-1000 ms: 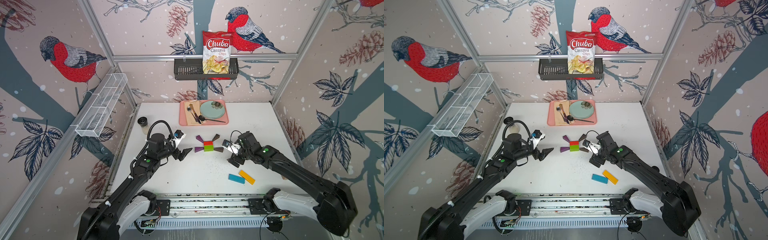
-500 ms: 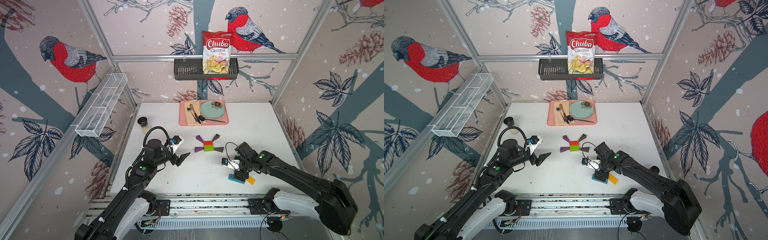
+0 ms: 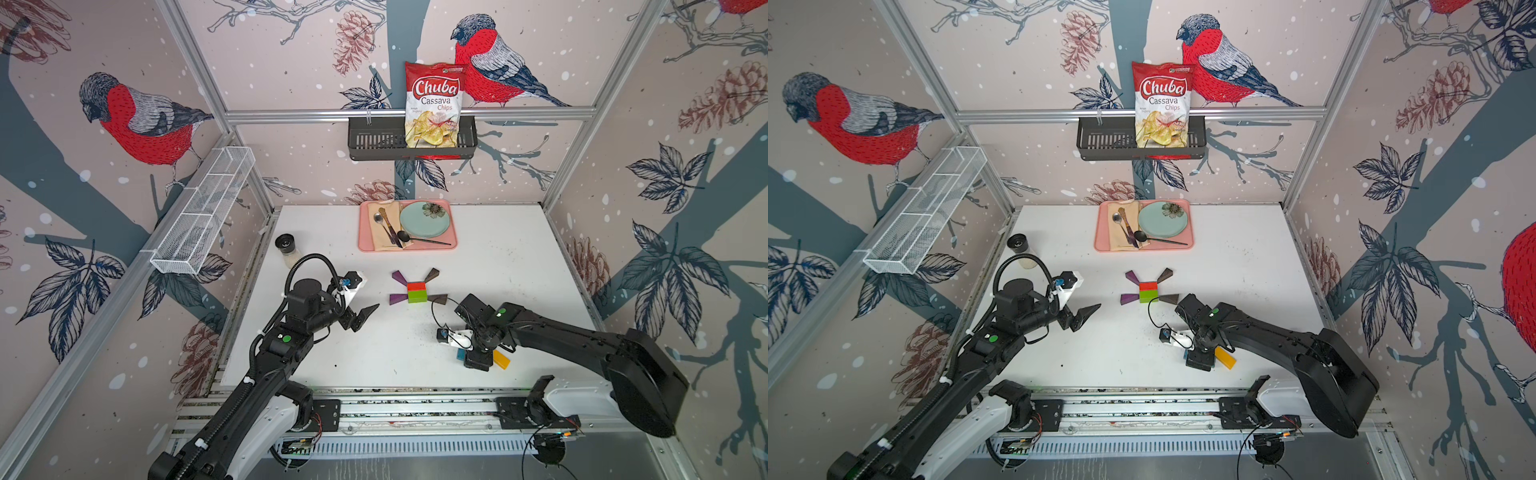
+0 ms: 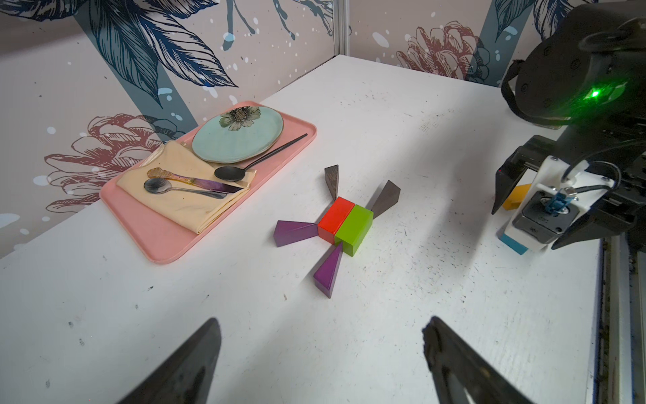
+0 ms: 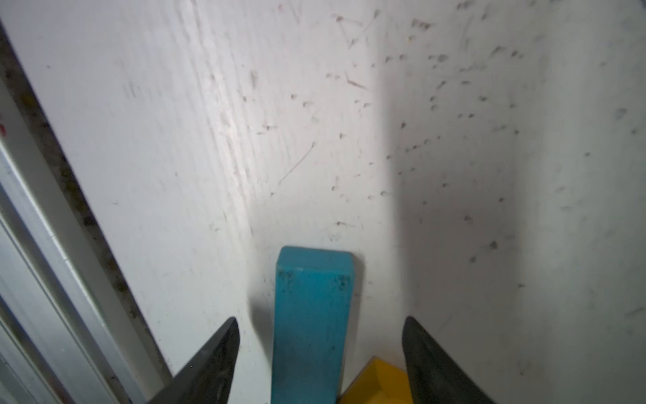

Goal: Assemble a small pinwheel with building blocks
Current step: Pick up the building block from the center of the board, then assemble the building block at the center of the board.

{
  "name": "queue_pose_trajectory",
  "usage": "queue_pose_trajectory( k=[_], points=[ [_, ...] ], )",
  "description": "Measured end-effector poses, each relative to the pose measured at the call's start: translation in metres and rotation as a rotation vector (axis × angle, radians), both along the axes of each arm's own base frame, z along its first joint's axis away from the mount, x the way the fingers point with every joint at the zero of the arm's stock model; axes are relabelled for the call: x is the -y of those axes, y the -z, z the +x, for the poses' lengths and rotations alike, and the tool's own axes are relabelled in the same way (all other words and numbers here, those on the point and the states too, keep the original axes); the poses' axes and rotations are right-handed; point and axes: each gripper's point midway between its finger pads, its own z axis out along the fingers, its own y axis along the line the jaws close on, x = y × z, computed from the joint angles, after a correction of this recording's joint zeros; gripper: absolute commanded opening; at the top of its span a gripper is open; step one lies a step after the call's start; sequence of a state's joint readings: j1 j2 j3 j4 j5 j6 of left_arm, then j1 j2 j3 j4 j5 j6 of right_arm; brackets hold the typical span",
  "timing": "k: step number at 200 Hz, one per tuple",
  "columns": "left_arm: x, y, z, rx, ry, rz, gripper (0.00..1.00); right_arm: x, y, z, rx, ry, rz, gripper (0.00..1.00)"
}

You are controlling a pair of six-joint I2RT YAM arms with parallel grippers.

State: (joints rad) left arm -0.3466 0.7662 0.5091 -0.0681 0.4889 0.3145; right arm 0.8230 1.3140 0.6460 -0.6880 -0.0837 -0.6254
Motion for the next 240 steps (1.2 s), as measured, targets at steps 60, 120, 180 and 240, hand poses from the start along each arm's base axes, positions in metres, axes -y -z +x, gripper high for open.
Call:
queue_pose_trajectory(
  k=[60,120,180,240],
  points=[
    [-0.005,0.002,0.005,0.002,-0.040,0.018,0.90,0.004,0.009,0.002,-0.010,0.029,-0.050,0.36],
    [-0.011,-0.003,0.008,0.024,-0.079,0.021,0.90,-0.023,-0.003,0.028,0.001,0.086,-0.021,0.22],
    [-0.019,-0.030,0.022,0.043,-0.174,-0.023,0.91,-0.093,-0.008,0.092,-0.042,0.397,-0.014,0.10],
    [-0.043,-0.069,0.035,0.029,-0.316,-0.092,0.91,-0.136,-0.029,0.056,-0.134,0.656,0.016,0.12]
  ],
)
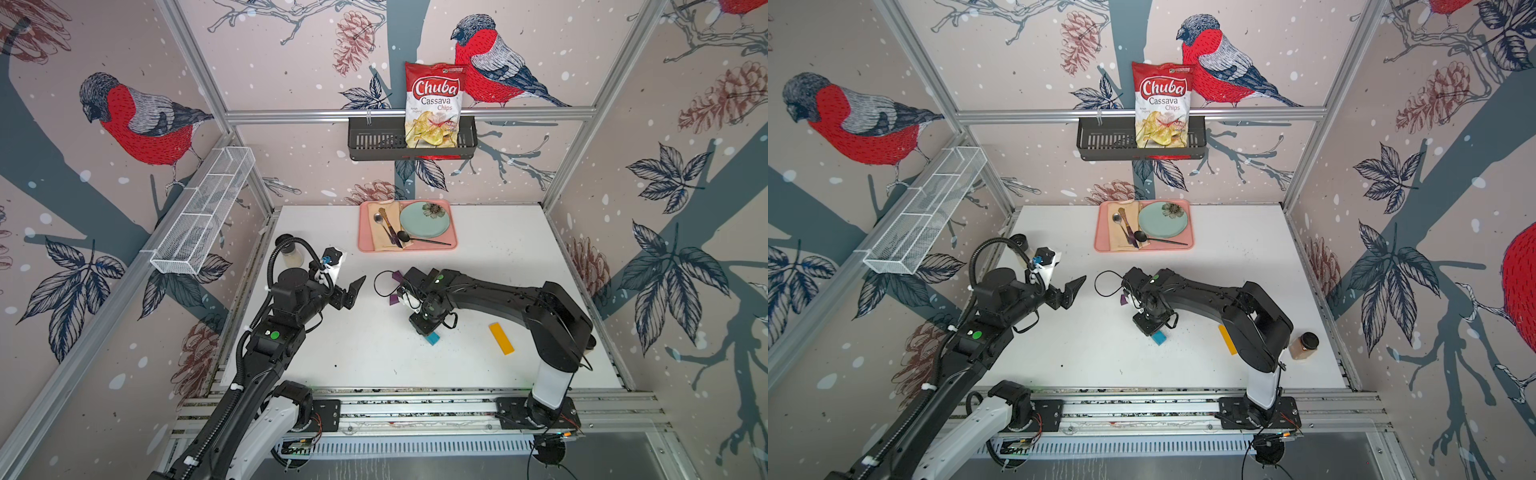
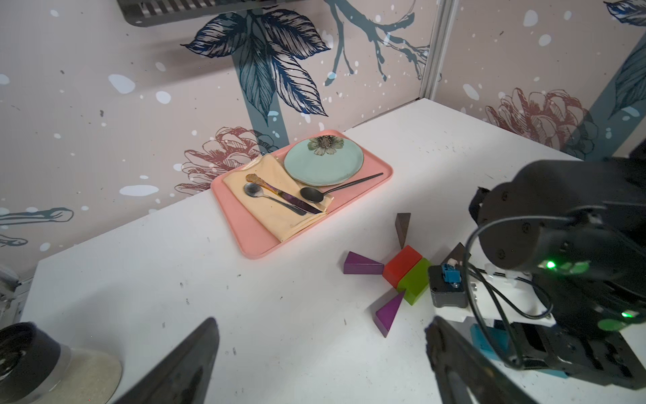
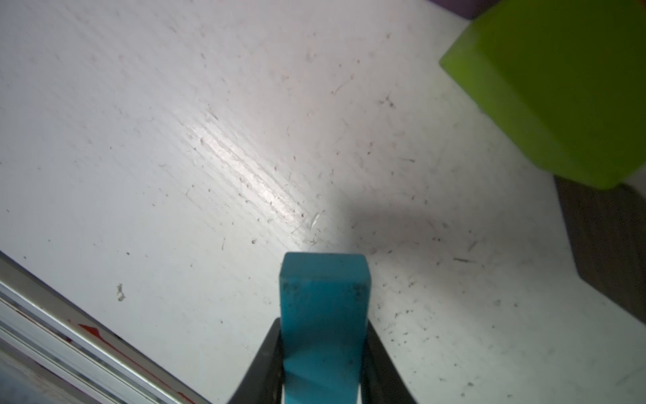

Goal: Assemble a small pinwheel with building blocks
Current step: Assemble the building block at the center of the board.

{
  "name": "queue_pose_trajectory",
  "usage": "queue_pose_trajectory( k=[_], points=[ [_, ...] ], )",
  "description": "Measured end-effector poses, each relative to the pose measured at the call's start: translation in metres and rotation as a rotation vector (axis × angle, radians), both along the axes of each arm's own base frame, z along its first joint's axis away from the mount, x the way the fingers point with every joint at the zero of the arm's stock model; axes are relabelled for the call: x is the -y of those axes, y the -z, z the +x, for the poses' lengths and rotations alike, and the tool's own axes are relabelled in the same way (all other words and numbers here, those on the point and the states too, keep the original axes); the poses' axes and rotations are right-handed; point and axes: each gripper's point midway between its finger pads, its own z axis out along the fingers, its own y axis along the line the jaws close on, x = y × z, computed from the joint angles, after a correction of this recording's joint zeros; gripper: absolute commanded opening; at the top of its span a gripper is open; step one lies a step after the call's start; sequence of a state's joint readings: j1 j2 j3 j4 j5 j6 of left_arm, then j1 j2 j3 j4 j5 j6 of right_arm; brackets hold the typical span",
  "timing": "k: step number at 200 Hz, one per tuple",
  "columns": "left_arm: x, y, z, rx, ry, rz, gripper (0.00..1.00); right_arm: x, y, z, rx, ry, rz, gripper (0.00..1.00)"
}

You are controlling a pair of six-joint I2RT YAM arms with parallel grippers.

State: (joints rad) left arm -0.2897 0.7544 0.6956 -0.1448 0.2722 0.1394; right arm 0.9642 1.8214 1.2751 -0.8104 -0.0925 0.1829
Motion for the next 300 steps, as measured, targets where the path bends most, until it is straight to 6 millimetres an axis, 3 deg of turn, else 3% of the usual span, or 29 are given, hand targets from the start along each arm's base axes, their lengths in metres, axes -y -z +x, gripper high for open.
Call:
queue_pose_trajectory(
  k=[32,61,101,161,206,247,249,254,256,257,259,281,300],
  points=[
    [-0.010,-0.021,0.007,-0.012,-0.055,0.002,0.92,-0.008,-0.008,0.004,-0.011,0.182,0.017,0.11],
    [-0.015,-0.037,0.009,-0.026,-0.082,-0.005,0.91,-0.014,-0.003,0.012,-0.022,0.288,0.011,0.11],
    [-0.019,-0.035,0.011,-0.045,-0.107,-0.001,0.91,-0.012,0.011,0.022,-0.008,0.406,-0.035,0.09],
    [-0.027,-0.044,-0.010,0.007,-0.131,-0.043,0.91,-0.012,0.019,0.021,0.030,0.521,-0.054,0.10],
    [-0.026,-0.045,-0.020,0.019,-0.113,-0.066,0.91,0.001,0.035,0.023,0.050,0.580,-0.072,0.13],
    [-0.023,-0.044,-0.025,0.017,-0.088,-0.071,0.90,0.001,0.035,0.028,0.087,0.597,-0.052,0.38],
    [-0.023,-0.044,-0.025,0.015,-0.087,-0.071,0.90,0.001,0.035,0.029,0.089,0.597,-0.051,0.42],
    [-0.023,-0.042,-0.025,0.013,-0.086,-0.070,0.90,0.000,0.035,0.030,0.095,0.598,-0.047,0.61],
    [-0.022,-0.042,-0.025,0.012,-0.084,-0.071,0.90,0.001,0.035,0.030,0.098,0.599,-0.047,0.86],
    [-0.022,-0.042,-0.025,0.012,-0.083,-0.071,0.90,0.000,0.035,0.031,0.099,0.599,-0.046,0.93],
    [-0.022,-0.042,-0.025,0.012,-0.082,-0.071,0.90,0.000,0.035,0.031,0.101,0.600,-0.045,0.99],
    [-0.019,-0.039,-0.026,0.004,-0.065,-0.074,0.90,-0.001,0.031,0.036,0.134,0.602,-0.033,0.99],
    [-0.019,-0.038,-0.027,0.002,-0.062,-0.074,0.90,-0.002,0.012,0.043,0.176,0.594,-0.003,1.00]
  ],
)
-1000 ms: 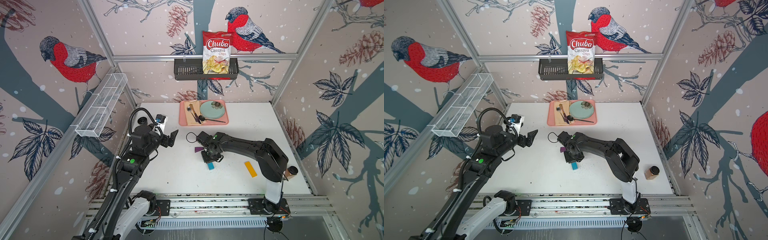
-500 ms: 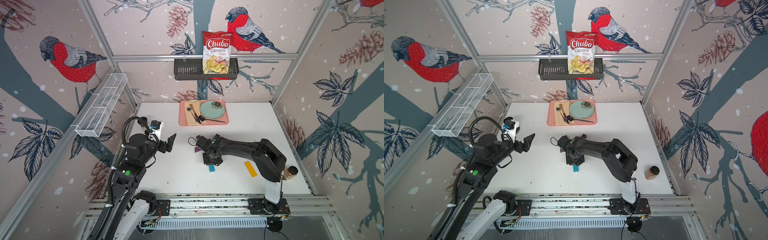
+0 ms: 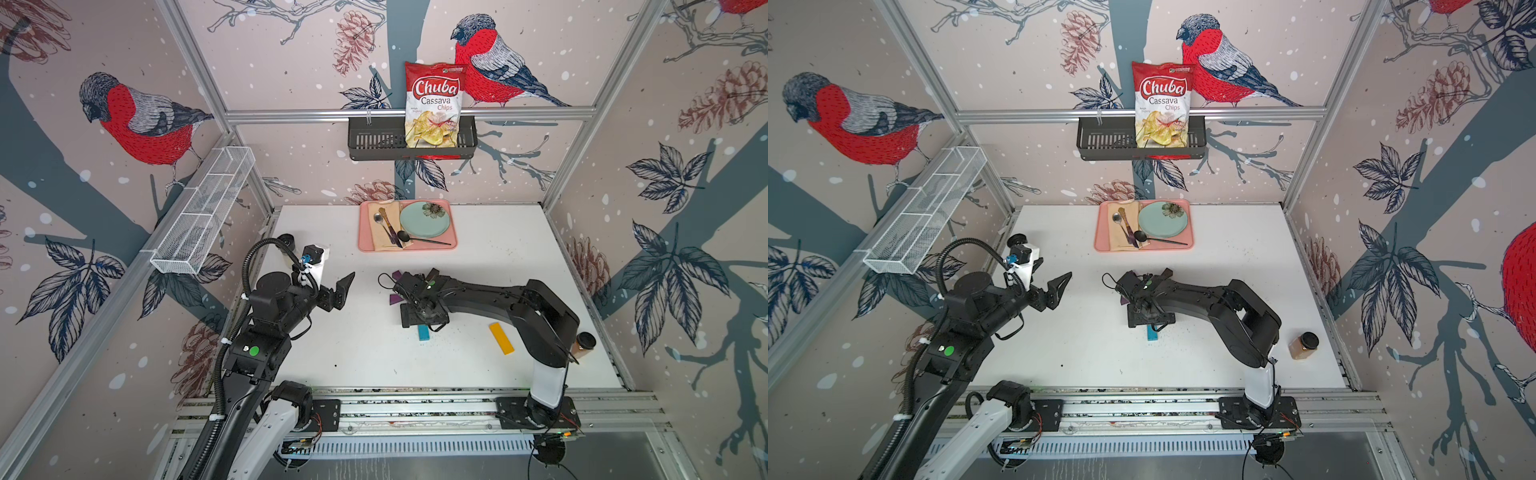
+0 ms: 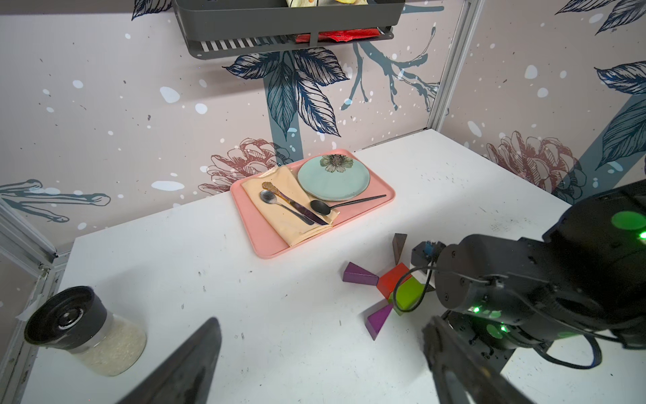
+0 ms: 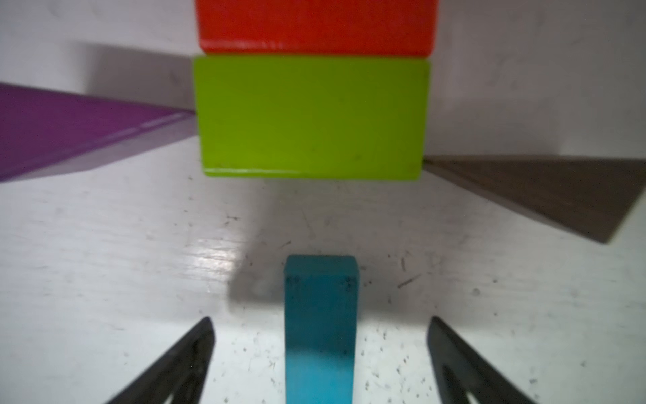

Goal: Assemble a small pinwheel with building blocks
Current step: Assemble the building block at the center of the board.

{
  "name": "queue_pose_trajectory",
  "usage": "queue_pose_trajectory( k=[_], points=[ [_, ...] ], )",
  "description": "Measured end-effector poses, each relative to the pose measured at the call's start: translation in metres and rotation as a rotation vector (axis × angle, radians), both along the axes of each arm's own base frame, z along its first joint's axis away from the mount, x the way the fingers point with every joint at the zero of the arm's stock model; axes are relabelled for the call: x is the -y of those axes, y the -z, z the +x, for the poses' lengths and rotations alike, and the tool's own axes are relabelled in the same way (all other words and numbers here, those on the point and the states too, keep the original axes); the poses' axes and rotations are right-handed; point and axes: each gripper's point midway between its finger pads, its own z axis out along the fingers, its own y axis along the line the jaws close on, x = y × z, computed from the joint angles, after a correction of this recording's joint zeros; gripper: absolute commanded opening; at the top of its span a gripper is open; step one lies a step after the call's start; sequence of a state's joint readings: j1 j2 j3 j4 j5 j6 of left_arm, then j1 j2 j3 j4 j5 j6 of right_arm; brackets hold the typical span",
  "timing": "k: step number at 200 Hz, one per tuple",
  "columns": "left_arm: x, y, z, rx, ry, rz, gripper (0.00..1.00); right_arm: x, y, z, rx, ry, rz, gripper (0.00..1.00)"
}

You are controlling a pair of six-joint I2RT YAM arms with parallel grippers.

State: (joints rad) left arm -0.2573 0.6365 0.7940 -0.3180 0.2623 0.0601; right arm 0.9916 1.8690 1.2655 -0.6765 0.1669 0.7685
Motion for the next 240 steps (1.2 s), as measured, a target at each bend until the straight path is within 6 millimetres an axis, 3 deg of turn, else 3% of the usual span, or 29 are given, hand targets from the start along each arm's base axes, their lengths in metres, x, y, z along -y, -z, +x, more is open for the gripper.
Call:
queue_pose_trajectory(
  k=[25,43,76,96,114,135,176,224,240],
  points=[
    [0.001,0.003,-0.001,-0.005,0.004,0.000,0.89,-0.001,-0.029,0.004,0.054,0.002,0.037,1.00],
    [0.001,0.006,-0.001,-0.009,0.007,0.000,0.89,-0.002,-0.038,-0.006,0.055,-0.023,0.037,0.99],
    [0.001,0.010,-0.002,-0.011,0.007,0.001,0.89,-0.005,-0.023,-0.047,-0.001,-0.090,0.007,0.90],
    [0.000,0.008,-0.004,-0.002,0.007,-0.001,0.89,0.007,-0.011,-0.059,-0.019,-0.065,-0.022,0.72],
    [0.000,0.006,-0.005,0.005,0.007,-0.003,0.89,0.015,-0.003,-0.059,0.013,-0.043,-0.045,0.61],
    [0.000,0.006,-0.005,0.011,0.009,0.004,0.89,0.021,0.004,-0.054,0.077,-0.038,-0.071,0.56],
    [-0.002,0.001,-0.008,0.032,0.007,0.009,0.89,0.018,0.005,-0.039,0.160,-0.007,-0.055,0.54],
    [-0.004,-0.004,-0.014,0.057,0.003,0.004,0.89,0.011,0.007,-0.035,0.169,-0.018,-0.020,0.56],
    [-0.004,-0.002,-0.015,0.053,0.002,0.005,0.89,0.009,0.009,-0.036,0.158,-0.022,-0.006,0.52]
  ],
)
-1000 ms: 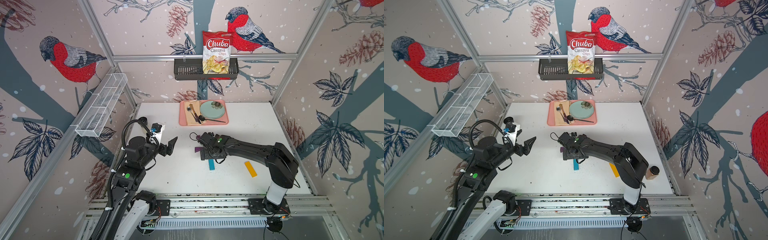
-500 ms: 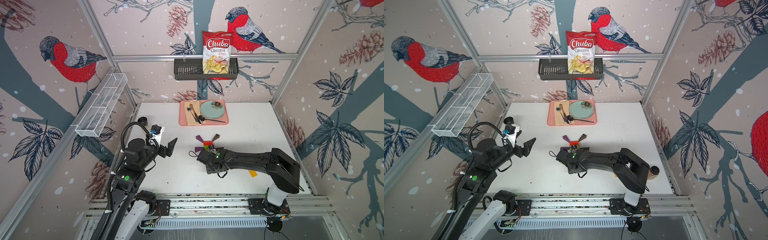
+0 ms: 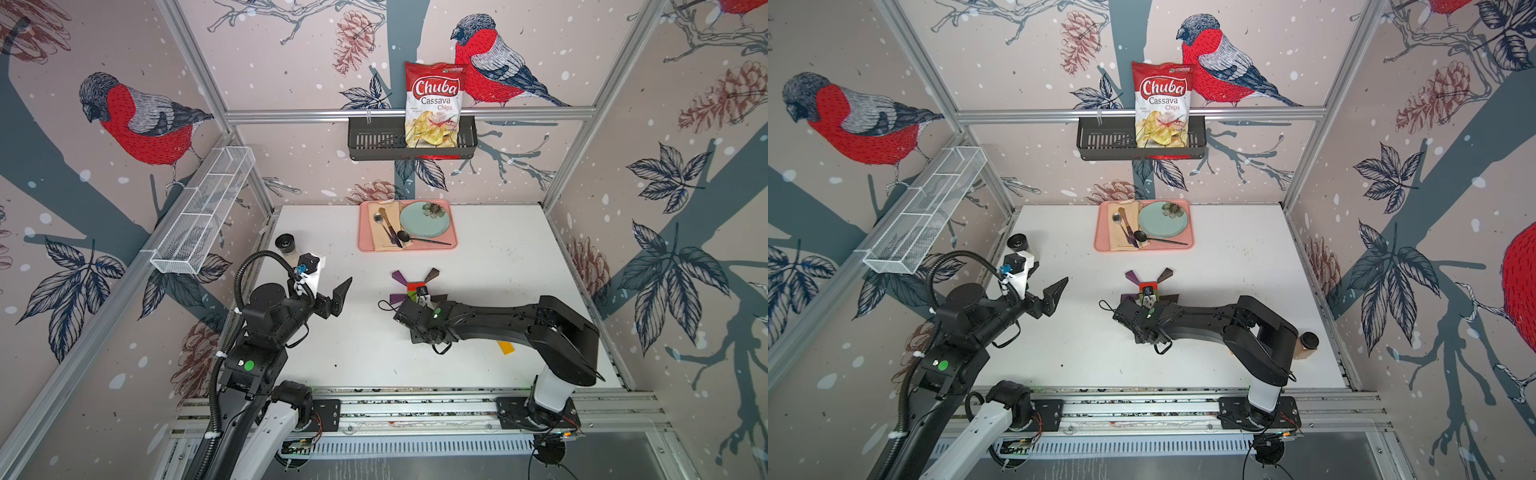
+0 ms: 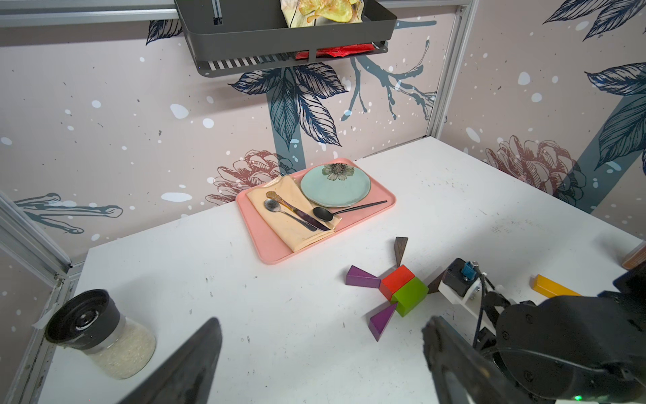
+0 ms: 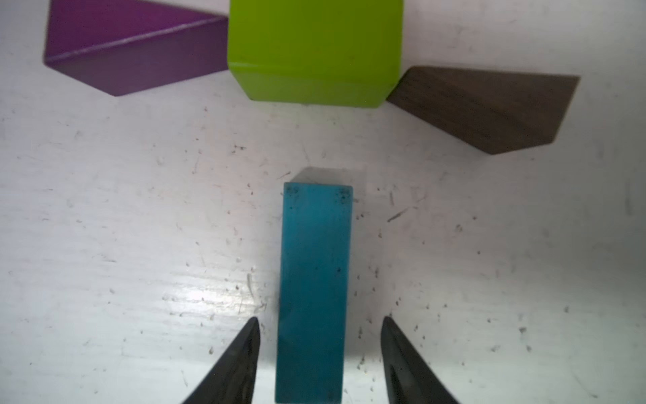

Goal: Assemble a small pinwheel with building blocks
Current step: Assemble the building block at the center of the board.

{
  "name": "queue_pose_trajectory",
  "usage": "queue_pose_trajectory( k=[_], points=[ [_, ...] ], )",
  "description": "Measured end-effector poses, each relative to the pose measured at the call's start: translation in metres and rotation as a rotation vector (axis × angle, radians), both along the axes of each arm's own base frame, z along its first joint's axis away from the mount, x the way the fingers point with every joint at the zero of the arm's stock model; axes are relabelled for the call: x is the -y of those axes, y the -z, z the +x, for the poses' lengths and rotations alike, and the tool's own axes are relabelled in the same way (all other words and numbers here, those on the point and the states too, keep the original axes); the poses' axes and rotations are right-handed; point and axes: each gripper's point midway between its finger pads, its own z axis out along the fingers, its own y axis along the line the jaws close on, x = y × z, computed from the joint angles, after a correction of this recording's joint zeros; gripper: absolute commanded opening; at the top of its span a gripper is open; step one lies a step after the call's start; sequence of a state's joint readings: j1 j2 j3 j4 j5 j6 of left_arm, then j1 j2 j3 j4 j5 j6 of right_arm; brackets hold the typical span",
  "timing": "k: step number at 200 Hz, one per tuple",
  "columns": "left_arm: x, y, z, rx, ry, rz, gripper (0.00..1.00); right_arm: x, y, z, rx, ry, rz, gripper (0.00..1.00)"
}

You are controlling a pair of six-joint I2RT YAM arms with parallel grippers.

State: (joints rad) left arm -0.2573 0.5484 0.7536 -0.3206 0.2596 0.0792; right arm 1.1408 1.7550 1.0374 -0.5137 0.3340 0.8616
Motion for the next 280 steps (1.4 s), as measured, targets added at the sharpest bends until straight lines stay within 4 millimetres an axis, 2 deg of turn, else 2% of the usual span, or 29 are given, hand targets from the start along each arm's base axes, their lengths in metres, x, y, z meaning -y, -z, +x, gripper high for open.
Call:
queue_pose_trajectory(
  k=[46,233,277,278,280],
  points=[
    [0.000,0.000,0.000,0.001,-0.001,0.000,0.89,-0.003,0.011,-0.004,-0.045,-0.022,0.009,0.36],
    [-0.003,0.003,0.004,-0.011,-0.024,0.008,0.89,-0.010,0.012,0.022,-0.029,-0.018,0.030,0.34],
    [-0.003,0.001,0.003,-0.007,-0.024,0.007,0.89,-0.012,0.012,0.026,-0.021,-0.016,0.032,0.65],
    [-0.003,0.001,0.003,-0.007,-0.024,0.007,0.89,-0.012,0.012,0.026,-0.021,-0.016,0.032,0.67],
    [-0.003,0.001,0.003,-0.006,-0.024,0.007,0.89,-0.012,0.012,0.026,-0.020,-0.017,0.032,0.87]
  ],
)
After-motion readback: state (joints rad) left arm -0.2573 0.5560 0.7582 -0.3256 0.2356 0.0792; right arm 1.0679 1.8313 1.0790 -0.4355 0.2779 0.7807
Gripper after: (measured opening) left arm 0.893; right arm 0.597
